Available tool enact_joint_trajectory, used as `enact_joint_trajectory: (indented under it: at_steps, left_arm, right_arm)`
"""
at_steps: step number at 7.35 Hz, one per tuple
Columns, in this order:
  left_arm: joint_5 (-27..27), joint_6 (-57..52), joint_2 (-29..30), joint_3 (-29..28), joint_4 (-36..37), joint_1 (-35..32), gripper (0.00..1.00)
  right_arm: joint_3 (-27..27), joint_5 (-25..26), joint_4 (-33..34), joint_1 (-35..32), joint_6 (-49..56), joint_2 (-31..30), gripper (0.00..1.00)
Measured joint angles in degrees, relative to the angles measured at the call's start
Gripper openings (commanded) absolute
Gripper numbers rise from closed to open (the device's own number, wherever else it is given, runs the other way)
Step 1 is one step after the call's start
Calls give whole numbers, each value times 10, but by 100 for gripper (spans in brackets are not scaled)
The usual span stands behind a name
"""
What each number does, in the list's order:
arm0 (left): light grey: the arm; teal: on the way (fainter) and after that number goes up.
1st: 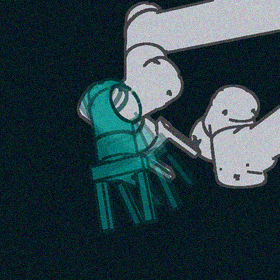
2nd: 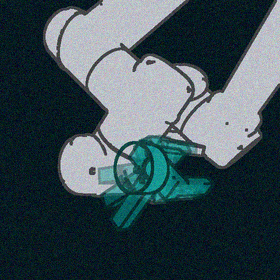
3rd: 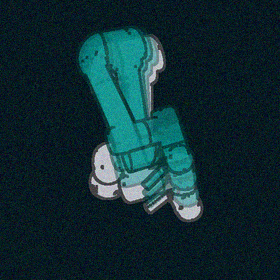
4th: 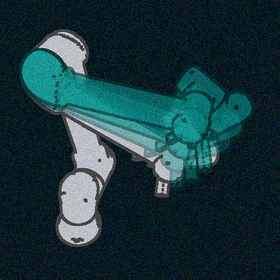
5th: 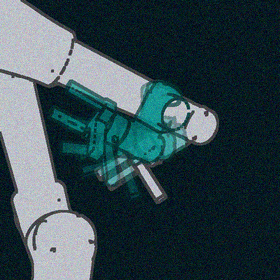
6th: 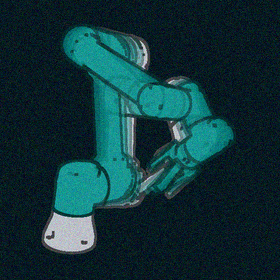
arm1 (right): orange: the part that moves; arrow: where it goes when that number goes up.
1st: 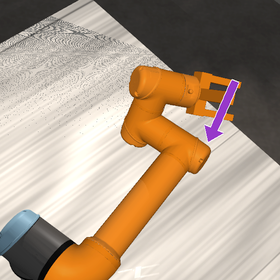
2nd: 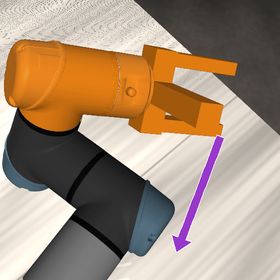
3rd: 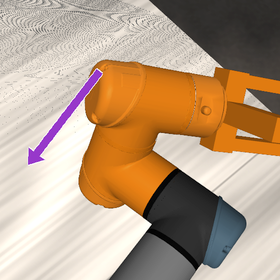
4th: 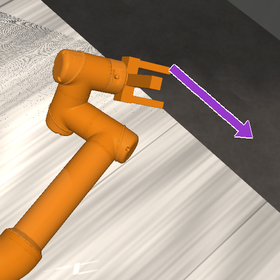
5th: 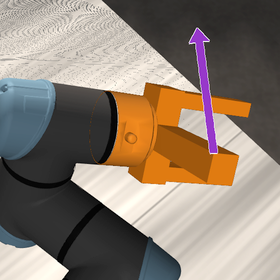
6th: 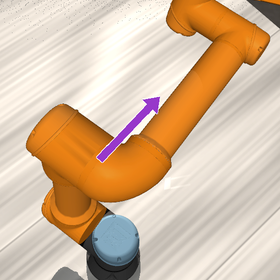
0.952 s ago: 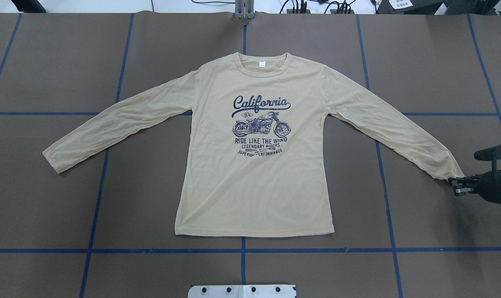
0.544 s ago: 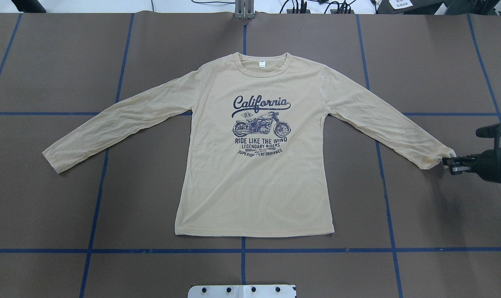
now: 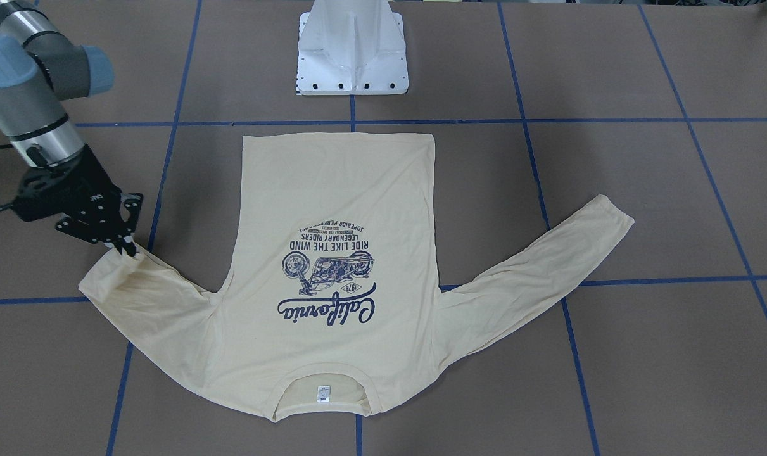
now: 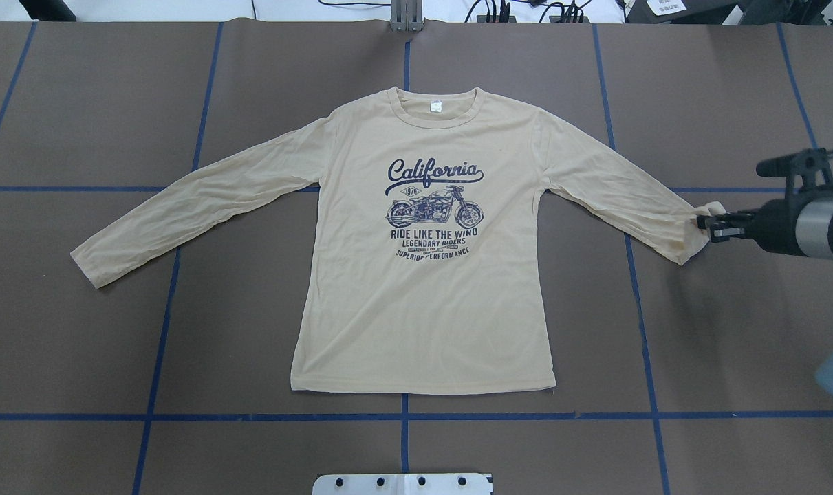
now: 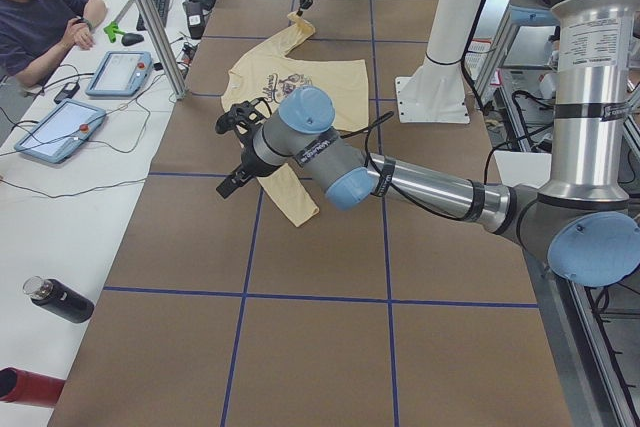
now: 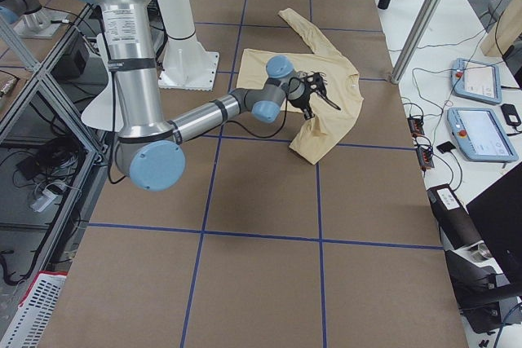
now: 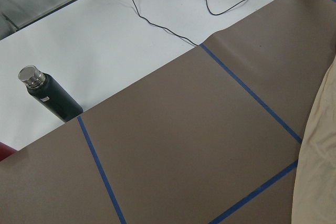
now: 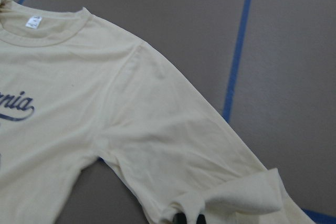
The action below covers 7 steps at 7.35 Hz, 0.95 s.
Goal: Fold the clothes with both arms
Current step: 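Carry the grasped sleeve across the shirt body toward the other sleeve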
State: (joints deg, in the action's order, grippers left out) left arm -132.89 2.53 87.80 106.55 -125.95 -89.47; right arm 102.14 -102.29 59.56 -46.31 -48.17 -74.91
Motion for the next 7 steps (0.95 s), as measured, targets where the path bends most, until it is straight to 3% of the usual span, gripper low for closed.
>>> enact_joint_trajectory:
  at_steps: [2,7]
  left_arm:
    - [0,0,0,-4,0,0,100]
    - [-1,0,1,-8,0,1,100]
  right_arm:
    - [-35,53,124,40,-8,151,0]
    - [-342,168,147,134,-110,471,0]
